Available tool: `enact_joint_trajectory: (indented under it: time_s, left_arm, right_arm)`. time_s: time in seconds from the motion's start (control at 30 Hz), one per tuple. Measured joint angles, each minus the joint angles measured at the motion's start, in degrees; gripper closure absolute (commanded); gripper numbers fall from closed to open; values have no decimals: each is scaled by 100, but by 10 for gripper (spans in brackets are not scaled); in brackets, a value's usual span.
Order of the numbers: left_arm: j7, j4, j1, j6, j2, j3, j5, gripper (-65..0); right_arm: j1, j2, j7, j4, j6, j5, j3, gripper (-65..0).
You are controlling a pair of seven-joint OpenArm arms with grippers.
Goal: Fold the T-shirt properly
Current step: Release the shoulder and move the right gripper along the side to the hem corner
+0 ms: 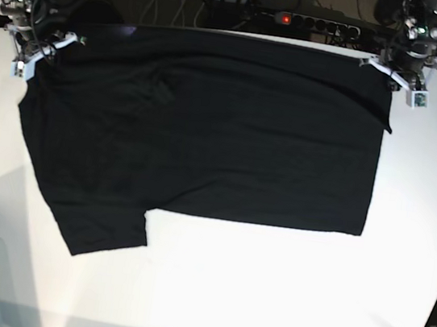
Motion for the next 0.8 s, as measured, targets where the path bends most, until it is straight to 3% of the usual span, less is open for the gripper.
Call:
enact_joint_trajectory:
  time_s: [0.53, 0.8]
  left_arm:
    - [85, 883, 33, -20, 46, -2, -17, -25]
    - [-24, 1248, -9, -22, 492, -730, -168, -25]
  right_arm:
    - [101, -166, -61, 866, -9, -31, -15, -40]
    - [404, -164, -68, 1220, -15, -17, -15, -40]
